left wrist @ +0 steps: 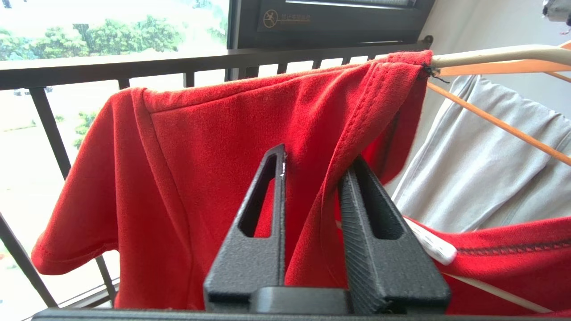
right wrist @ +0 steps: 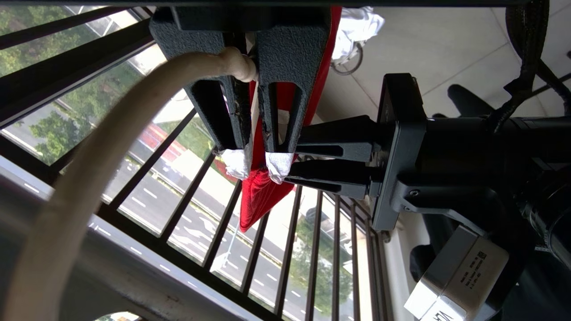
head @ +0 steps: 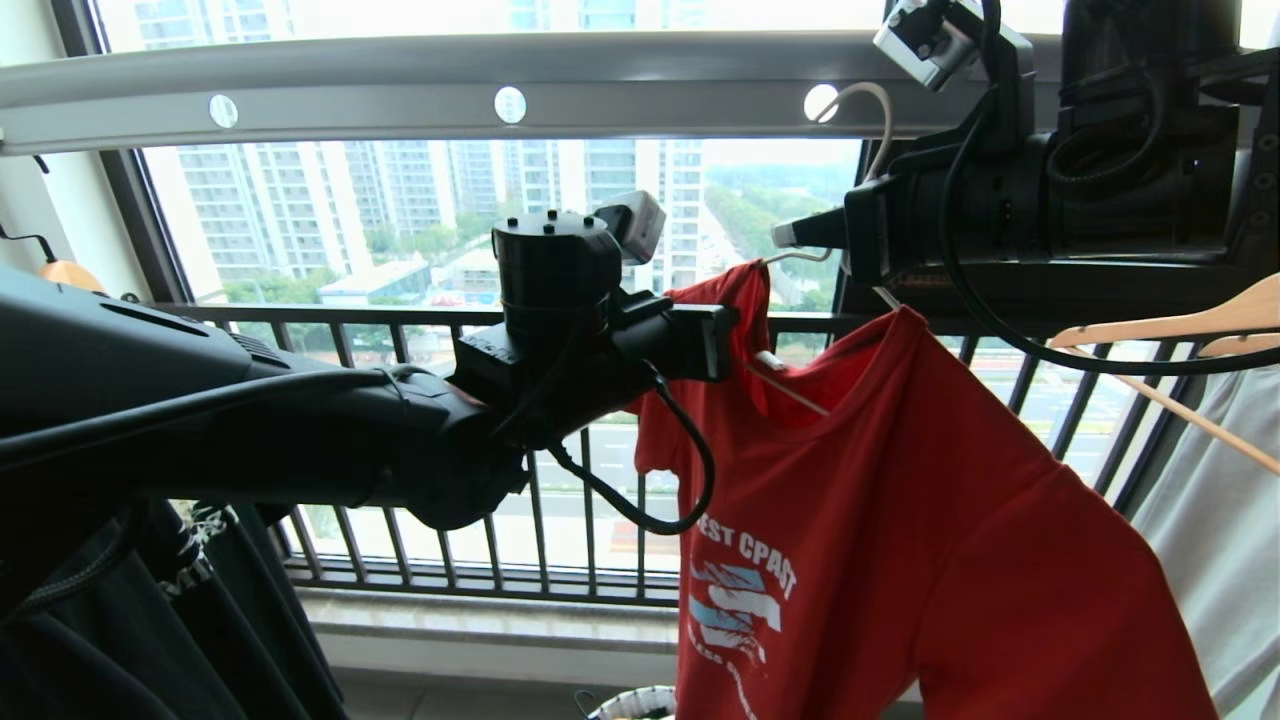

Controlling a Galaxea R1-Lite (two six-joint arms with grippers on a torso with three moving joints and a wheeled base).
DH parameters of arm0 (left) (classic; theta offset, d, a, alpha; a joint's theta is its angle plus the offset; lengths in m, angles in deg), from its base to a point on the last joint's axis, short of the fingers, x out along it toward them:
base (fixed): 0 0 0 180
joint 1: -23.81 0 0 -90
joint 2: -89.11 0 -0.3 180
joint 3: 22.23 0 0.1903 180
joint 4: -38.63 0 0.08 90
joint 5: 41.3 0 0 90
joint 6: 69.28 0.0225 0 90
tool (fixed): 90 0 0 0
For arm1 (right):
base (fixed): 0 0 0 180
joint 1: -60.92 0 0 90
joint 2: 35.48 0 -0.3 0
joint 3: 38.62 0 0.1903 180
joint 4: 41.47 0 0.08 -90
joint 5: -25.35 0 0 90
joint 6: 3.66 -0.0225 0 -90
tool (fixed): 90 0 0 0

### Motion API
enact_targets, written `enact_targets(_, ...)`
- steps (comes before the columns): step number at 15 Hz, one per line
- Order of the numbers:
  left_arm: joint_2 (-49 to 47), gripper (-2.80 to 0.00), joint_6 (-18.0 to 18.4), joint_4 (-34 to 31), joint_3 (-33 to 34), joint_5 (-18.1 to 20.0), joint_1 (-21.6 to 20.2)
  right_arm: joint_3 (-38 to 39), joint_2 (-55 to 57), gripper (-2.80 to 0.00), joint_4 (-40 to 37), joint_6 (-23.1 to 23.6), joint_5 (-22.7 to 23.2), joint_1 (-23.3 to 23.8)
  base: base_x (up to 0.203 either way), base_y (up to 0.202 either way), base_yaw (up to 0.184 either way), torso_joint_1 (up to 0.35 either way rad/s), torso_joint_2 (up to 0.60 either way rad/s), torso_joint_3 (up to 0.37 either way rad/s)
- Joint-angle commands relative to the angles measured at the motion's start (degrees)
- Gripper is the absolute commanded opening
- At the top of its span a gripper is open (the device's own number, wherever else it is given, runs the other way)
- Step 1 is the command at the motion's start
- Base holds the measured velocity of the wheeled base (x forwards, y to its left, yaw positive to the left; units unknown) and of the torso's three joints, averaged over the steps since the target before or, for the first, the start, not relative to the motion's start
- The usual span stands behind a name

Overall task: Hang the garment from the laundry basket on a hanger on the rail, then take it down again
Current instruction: Take the clothes off the clothes rack

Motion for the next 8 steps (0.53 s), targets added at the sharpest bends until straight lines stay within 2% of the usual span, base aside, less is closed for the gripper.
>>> enact_targets(1, 1.7, 0.00, 0.0, 0.0, 0.8, 0.1, 0.0, 0.0, 0.0, -2.80, 0.0, 0.1, 0.1, 0.1, 0.000, 0.000, 0.000, 0.000, 0.00, 0.000)
enact_targets(8, 15.2, 0.00, 0.8, -14.5, 1.3, 0.2, 2.1, 0.6, 0.8, -2.80, -0.1, 0.0, 0.0, 0.4, 0.000, 0.000, 0.000, 0.000, 0.00, 0.000)
